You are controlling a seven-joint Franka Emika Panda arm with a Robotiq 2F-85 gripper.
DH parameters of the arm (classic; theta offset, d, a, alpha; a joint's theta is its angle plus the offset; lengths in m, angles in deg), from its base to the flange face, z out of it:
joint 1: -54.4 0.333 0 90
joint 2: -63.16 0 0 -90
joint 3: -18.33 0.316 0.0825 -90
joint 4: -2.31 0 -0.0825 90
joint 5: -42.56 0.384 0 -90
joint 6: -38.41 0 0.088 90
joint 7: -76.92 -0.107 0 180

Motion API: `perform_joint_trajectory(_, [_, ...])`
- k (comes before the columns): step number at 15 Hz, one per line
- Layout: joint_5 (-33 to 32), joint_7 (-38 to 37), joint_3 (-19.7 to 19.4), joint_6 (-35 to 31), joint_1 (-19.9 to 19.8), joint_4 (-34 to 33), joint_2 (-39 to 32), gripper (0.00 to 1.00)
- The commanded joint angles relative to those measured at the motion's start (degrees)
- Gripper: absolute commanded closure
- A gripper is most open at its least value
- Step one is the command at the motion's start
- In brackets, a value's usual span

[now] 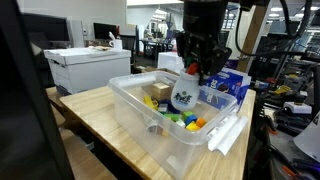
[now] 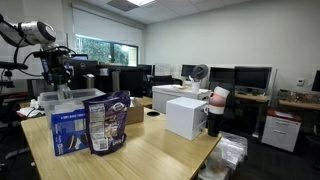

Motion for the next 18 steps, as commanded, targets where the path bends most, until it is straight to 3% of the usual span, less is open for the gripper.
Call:
perform_joint_trajectory(1, [3.2,1.7,0.3,-3.2,0.0,2.2,-0.7,0.69])
perform_joint_trajectory(9, [7.8,3.1,0.9,-10.2,-0.1,5.5,-3.9,0.69])
perform_joint_trajectory(18, [10.7,4.5,1.0,-12.6,-0.5,6.0,-7.0,0.69])
